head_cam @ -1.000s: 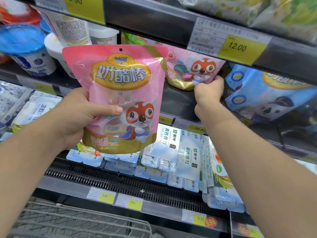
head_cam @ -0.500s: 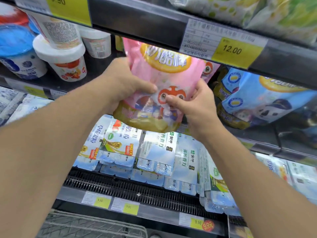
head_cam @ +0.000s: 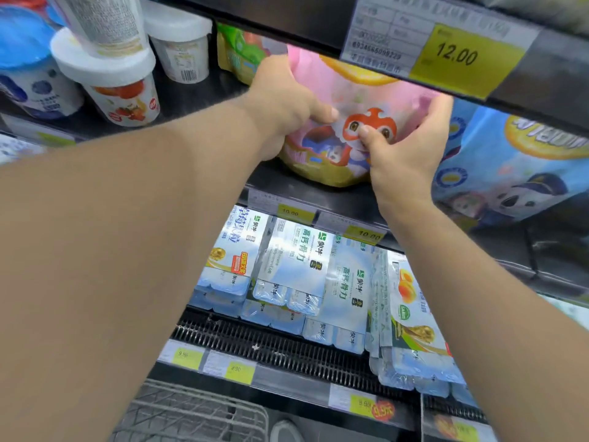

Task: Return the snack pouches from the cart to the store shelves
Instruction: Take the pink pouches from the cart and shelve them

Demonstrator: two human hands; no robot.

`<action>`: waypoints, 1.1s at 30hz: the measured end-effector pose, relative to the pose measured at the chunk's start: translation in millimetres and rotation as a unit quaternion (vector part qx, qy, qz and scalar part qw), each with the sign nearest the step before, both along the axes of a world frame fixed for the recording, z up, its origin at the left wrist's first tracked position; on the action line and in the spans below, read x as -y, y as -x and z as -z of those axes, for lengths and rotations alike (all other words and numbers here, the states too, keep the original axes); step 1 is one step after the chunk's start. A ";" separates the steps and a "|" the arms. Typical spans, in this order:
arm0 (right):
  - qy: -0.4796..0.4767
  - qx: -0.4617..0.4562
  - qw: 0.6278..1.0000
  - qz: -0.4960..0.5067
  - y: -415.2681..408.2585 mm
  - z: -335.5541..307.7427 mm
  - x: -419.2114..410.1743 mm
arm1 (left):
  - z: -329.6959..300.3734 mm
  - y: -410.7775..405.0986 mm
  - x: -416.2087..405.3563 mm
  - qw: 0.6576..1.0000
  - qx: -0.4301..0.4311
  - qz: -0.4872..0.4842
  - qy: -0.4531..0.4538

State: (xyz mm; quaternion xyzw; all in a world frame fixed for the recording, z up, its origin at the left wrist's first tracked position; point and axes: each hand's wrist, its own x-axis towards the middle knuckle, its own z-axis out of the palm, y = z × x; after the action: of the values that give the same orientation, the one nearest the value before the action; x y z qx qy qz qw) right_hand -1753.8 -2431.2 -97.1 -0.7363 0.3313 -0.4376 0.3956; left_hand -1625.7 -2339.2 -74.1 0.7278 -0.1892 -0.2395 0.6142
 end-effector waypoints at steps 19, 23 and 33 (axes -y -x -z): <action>-0.089 -0.055 0.994 -0.038 24.0 43.0 -2.7 | 34.1 7.7 -33.1 0.957 0.179 0.040 -0.223; -0.074 -0.071 0.995 -0.011 28.3 46.1 -9.3 | 36.7 9.6 -32.9 0.946 0.212 0.034 -0.241; -0.077 -0.104 0.992 -0.002 26.8 44.2 -8.9 | 41.0 16.6 -35.4 0.940 0.221 0.038 -0.256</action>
State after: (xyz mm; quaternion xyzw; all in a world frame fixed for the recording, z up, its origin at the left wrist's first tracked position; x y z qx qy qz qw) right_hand -1780.6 -2422.2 -141.4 -0.7457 0.4018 -0.3314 0.4156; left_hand -1642.3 -2303.8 -115.1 0.8871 -0.2800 -0.1366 0.3407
